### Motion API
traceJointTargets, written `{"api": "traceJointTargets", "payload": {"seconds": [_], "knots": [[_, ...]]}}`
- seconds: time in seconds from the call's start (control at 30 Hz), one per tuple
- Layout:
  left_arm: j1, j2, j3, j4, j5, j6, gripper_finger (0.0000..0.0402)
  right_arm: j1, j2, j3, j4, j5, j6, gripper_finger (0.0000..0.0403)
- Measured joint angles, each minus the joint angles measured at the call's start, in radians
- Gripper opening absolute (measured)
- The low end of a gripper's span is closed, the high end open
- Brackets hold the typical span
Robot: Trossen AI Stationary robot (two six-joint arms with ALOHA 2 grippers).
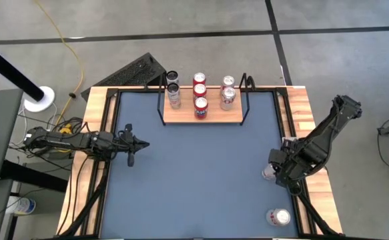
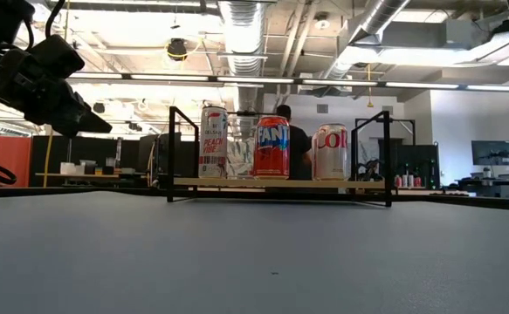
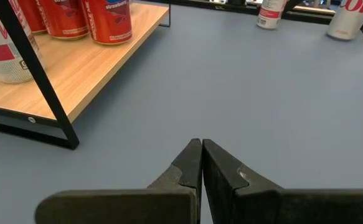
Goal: Place canned beverage on shelf
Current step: Put the white-pink soda can on the shelf aligned with the other white-pink soda cans
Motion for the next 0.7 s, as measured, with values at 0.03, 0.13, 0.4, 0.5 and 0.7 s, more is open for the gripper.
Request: {"api": "traceJointTargets", "payload": {"seconds": [0.03,0.13,0.4,0.5,0.7], "knots": [[0.000,0.000,0.000,0.000,0.000,0.000,0.0000,0.000,0.000,0.000,0.000,0.000,0.000,0.0299],[0.000,0.000,0.000,0.000,0.000,0.000,0.0000,0.000,0.000,-0.006,0.002,-0.003,0.000,0.0289],[0.000,0.000,0.000,0.000,0.000,0.000,0.0000,0.000,-0.001,-0.023,0.002,-0.019,-0.025,0.0245],[0.000,0.000,0.000,0.000,0.000,0.000,0.0000,-0.016,-0.002,-0.023,0.002,-0.019,-0.062,0.0223],[0.000,0.000,0.000,0.000,0.000,0.000,0.0000,-0.077,0.002,0.003,0.008,-0.001,-0.165,0.0214]]}}
